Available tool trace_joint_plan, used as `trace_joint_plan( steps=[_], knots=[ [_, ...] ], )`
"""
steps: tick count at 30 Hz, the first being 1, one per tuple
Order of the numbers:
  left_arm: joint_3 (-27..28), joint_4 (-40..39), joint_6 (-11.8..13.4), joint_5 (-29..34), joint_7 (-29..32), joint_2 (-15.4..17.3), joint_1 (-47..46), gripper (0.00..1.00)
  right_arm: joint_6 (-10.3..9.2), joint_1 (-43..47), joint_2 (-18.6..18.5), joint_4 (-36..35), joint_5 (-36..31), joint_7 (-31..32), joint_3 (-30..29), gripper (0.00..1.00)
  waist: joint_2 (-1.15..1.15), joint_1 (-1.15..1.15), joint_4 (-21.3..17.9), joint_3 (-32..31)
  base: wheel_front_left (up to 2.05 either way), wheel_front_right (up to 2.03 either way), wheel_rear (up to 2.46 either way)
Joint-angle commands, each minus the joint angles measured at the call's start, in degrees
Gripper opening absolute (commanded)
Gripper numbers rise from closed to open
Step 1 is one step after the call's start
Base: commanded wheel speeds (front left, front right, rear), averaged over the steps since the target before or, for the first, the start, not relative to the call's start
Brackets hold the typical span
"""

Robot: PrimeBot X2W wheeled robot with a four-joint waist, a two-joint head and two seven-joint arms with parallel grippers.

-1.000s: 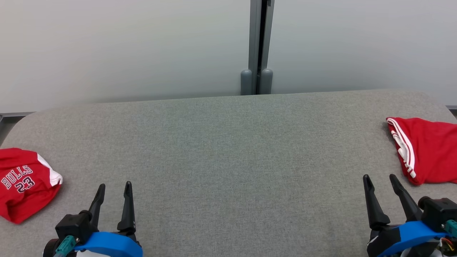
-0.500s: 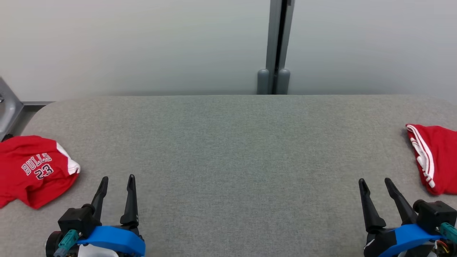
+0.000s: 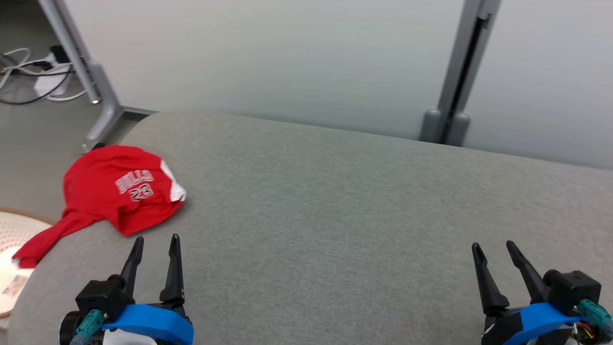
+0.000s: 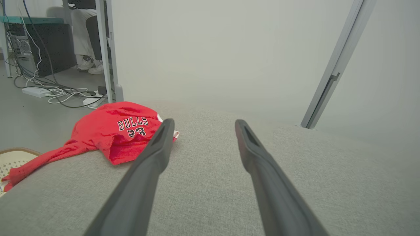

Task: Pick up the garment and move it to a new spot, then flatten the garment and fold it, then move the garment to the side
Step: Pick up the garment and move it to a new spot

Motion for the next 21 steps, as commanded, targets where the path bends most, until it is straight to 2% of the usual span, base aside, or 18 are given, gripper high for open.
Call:
trace_joint_plan(
  steps=[1,10,21],
  knots=[
    [-0.1,-0.1,0.0,0.3,-0.2,0.0,0.3,1.00,0.01,-0.6,-0.5,0.2,0.1,-0.2,0.0,1.00,0.00,0.00,1.8,0.8,0.00,0.00,0.00],
    [0.0,-0.4,0.0,0.3,-0.3,0.3,1.0,1.00,0.01,-0.7,-0.1,1.2,0.7,-0.7,0.8,1.00,0.00,0.00,8.7,0.5,0.00,0.00,0.00],
    [0.6,-1.3,0.6,-0.1,-0.3,0.8,1.6,1.00,0.01,-0.8,0.3,1.9,0.6,-1.1,0.6,1.00,0.00,0.00,13.0,0.7,0.00,0.00,0.00]
  ],
)
